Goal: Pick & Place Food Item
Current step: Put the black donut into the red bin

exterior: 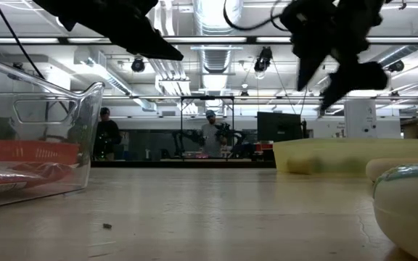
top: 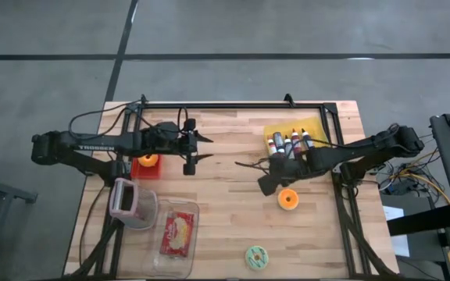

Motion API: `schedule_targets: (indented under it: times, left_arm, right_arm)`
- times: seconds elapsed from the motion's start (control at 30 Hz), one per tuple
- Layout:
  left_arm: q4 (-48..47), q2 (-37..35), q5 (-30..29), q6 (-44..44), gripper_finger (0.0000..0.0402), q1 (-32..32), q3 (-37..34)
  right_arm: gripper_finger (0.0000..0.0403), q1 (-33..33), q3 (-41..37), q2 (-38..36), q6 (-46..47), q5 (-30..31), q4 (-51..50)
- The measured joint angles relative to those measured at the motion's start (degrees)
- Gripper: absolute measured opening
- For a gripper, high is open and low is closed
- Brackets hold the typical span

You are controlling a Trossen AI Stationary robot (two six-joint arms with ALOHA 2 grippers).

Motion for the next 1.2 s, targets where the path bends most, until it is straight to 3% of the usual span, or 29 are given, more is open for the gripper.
schedule_targets:
  times: [0.23,0.6,0.97,1.2]
  left_arm:
    - [0.0,0.0,-0.2,0.2,0.0223,0.0,0.0]
    - [-1.3,0.0,-0.2,1.1,0.0223,0.0,0.0]
    - [-1.3,0.0,-0.2,1.4,0.0223,0.0,0.0]
    - [-1.3,0.0,-0.4,1.5,0.0223,0.0,0.0]
  right_arm:
    - [0.0249,2.8,2.1,0.0,13.0,-5.7,-8.8]
    - [0.0249,9.1,-0.3,0.0,24.2,-5.8,-11.5]
    - [0.0249,10.1,-4.1,0.0,26.3,-2.9,-9.9]
    - [0.0249,10.4,-7.2,0.5,26.3,-2.9,-2.7]
